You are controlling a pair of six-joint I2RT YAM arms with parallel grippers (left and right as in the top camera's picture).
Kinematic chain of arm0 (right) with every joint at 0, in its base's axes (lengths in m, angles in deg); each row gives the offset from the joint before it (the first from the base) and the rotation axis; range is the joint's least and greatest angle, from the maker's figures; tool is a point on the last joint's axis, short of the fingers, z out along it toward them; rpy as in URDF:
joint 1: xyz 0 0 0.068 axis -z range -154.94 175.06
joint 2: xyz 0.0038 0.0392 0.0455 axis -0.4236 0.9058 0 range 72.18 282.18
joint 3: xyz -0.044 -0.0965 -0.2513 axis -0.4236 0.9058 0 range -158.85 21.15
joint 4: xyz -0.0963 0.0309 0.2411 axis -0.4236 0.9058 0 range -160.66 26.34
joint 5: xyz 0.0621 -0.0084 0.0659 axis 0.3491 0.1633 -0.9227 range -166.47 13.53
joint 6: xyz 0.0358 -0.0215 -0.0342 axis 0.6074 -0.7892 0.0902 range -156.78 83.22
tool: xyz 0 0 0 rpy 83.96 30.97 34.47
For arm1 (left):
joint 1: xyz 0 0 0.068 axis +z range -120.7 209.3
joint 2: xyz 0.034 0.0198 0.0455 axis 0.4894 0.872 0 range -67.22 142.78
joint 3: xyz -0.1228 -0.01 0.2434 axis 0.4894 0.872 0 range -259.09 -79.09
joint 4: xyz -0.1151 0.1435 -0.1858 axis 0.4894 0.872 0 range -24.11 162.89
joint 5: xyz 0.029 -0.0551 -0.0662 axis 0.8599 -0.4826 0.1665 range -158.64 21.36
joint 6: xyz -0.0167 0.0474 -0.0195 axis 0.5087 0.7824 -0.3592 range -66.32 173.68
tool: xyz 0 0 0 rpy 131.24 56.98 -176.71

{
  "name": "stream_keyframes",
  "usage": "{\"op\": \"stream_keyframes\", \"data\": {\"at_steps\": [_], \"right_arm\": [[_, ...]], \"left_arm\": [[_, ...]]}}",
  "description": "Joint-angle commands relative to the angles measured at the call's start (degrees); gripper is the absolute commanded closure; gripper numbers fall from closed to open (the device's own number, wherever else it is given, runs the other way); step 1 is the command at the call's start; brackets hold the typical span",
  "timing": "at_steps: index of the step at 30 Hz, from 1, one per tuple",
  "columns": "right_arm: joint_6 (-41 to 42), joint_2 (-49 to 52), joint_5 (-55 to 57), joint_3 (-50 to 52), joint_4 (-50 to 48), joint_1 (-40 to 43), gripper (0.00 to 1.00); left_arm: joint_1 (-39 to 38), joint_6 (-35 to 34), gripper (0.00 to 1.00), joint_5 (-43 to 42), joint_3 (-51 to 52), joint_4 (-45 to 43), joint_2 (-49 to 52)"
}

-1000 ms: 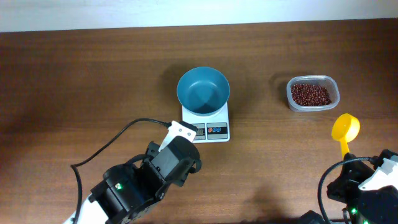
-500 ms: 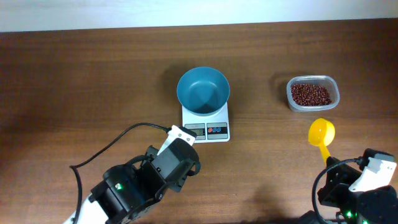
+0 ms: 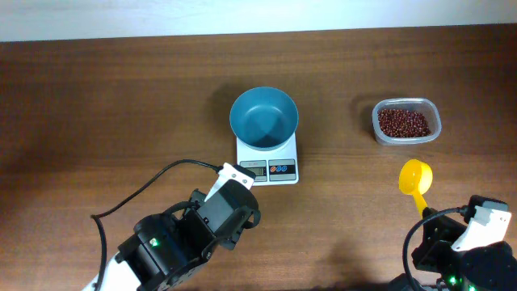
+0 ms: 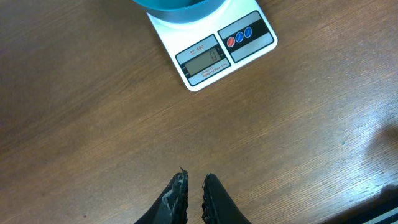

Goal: Scoop item into bowl and weigh 50g on scale
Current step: 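Pull the left gripper back from the scale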

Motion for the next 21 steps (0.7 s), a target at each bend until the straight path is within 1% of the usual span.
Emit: {"op": "stream_keyframes", "data": {"at_steps": [1, 18, 21], "right_arm": [[-0.3, -0.3, -0.1, -0.9, 0.0, -0.3, 0.96], [-0.3, -0.3, 0.3, -0.9, 0.0, -0.3, 0.96], [-0.3, -0.3, 0.3, -0.9, 0.0, -0.3, 0.96]], "left_arm": [[0.3, 0.3, 0.86, -0.4, 0.2, 0.1, -0.6], [0.3, 0.3, 0.86, -0.4, 0.2, 0.1, -0.6], [0.3, 0.3, 0.84, -0.4, 0.2, 0.1, -0.6]]}}
